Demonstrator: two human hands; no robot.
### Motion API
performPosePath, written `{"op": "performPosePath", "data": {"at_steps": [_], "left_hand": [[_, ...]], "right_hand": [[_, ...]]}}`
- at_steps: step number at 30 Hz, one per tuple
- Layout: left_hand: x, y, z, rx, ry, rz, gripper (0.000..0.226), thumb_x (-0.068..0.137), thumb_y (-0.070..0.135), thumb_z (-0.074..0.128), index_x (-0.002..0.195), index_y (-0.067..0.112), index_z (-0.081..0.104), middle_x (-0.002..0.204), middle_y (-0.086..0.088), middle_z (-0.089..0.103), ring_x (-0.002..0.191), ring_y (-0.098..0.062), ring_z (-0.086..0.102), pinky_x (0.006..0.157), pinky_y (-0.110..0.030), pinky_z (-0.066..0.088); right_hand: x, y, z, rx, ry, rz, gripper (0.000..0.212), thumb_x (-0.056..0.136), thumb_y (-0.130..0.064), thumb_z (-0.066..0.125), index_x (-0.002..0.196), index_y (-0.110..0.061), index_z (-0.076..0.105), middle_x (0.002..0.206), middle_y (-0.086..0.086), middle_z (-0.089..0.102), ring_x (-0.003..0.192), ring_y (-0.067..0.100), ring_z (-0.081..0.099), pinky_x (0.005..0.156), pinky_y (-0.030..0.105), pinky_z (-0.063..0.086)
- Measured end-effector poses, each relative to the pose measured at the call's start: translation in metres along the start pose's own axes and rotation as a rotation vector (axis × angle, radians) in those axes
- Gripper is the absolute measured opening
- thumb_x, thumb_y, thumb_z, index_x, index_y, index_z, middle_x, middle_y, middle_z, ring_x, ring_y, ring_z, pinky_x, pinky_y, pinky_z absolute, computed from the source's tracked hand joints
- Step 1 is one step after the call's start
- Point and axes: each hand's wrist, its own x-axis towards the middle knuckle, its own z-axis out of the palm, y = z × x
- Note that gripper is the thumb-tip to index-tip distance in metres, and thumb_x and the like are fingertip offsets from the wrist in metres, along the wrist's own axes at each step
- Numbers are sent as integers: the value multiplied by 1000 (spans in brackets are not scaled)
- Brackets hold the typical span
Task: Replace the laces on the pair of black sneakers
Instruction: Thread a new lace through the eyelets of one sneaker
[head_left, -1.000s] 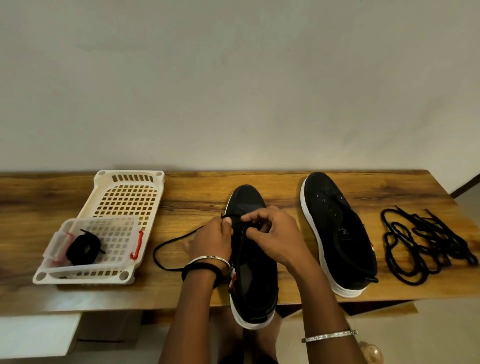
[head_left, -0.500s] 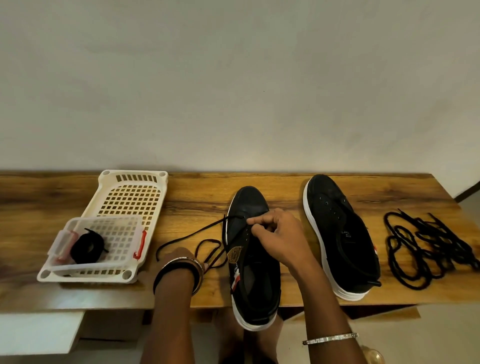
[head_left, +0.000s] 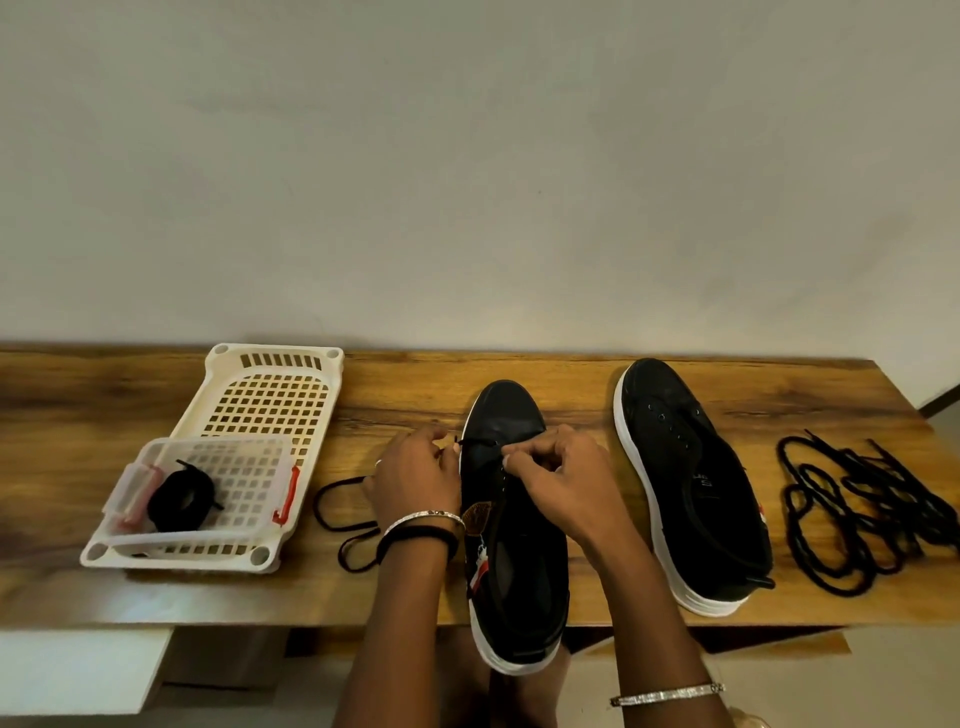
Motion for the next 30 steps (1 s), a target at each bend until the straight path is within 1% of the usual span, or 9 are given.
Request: {"op": "performPosePath", "data": {"at_steps": [4,10,12,15,18,22,26,28,30], "left_hand": [[6,3,4,-100,-32,-1,20,92,26,66,111,29,72,97,2,73,92,-19,67,70,-29,49],[10,0,5,-234,27,-16,12,91,27,69,100,25,76,94,2,74,83,-15,66,68,-26,48],[14,3,-8,-390,103,-49,12,92,26,68,101,20,74,91,2,73,80,-15,67,64,-23,46],[22,9,-42,-832,263,-88,4,95,18,64,97,20,68,85,0,75,69,-12,71,58,-20,51],[29,5,-85,-1074,467,-21,5,97,17,60,100,16,64,91,-4,76,77,-17,73,56,-25,52],[30,4,-129,-1148,627,134,7,97,19,57,102,21,62,101,-3,72,91,-18,71,64,-24,54],[24,18,-127,-1008,553,296,7,97,22,58,99,25,64,96,10,67,89,-10,63,74,-33,54],[21,25,-117,-923,504,363,9,98,18,56,104,18,64,104,4,68,101,-14,63,89,-36,52],[19,28,-112,-995,429,372,9,100,14,54,105,15,61,106,-4,70,105,-19,66,94,-36,50]], "right_hand": [[2,4,2,-12,-6,5,13,89,-18,72,93,-26,81,76,-27,62,85,-6,62,84,32,58],[5,9,1,34,-36,14,14,90,-17,71,95,-25,81,89,-20,67,94,0,64,89,34,57],[5,9,1,58,-49,19,14,91,-17,70,96,-25,81,90,-19,69,93,-2,65,89,33,58],[4,10,0,87,-62,22,13,92,-19,70,96,-26,80,94,-17,70,96,1,66,89,35,58],[3,10,-1,84,-61,34,12,92,-20,70,96,-26,80,94,-18,68,97,2,64,90,35,58],[3,7,0,85,-56,48,12,93,-19,70,97,-25,80,89,-21,67,92,-2,64,90,32,57],[1,8,-3,210,-29,129,14,93,-19,69,100,-27,78,98,-13,73,97,5,66,88,33,58],[0,9,-9,269,18,165,16,94,-17,68,101,-28,76,102,-10,73,94,8,67,78,25,57],[0,11,-15,300,66,189,17,95,-13,66,101,-25,76,100,-8,72,87,6,66,64,13,50]]}}
